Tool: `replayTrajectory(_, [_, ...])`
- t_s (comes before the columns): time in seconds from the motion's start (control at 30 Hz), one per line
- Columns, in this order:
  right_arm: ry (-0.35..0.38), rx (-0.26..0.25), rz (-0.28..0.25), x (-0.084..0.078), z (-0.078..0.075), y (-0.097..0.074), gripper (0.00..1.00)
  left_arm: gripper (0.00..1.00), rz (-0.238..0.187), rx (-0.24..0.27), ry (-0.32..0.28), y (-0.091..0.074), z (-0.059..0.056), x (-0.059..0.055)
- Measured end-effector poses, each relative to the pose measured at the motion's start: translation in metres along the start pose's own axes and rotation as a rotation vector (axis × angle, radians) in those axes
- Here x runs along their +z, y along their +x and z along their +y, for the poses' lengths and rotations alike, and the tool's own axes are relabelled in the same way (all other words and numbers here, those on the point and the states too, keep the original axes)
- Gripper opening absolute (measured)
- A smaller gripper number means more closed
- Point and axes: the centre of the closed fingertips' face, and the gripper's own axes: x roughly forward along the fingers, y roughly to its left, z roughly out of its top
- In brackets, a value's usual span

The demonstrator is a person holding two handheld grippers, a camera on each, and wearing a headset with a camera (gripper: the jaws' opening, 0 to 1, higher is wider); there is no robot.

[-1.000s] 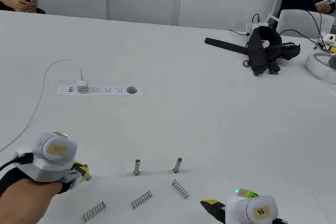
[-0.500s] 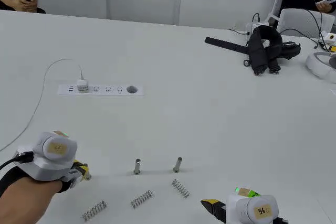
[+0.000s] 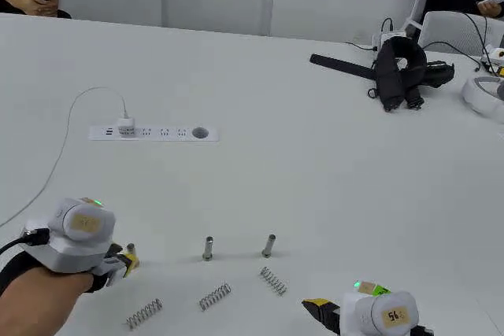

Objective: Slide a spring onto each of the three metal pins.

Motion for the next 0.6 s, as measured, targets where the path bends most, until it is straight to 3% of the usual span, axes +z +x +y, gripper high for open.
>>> replayTrajectory(0.3, [-0.002,0.002,0.002,-0.001,0.001,0.000,0.91,0.24,0.005,-0.003,-0.014,-0.008,0.002,-0.013])
replayTrajectory(0.6, [-0.004,0.004,-0.001,0.000,0.001,0.001,0.92,0.30,0.003,-0.014,-0.031,-0.015,-0.004,-0.018])
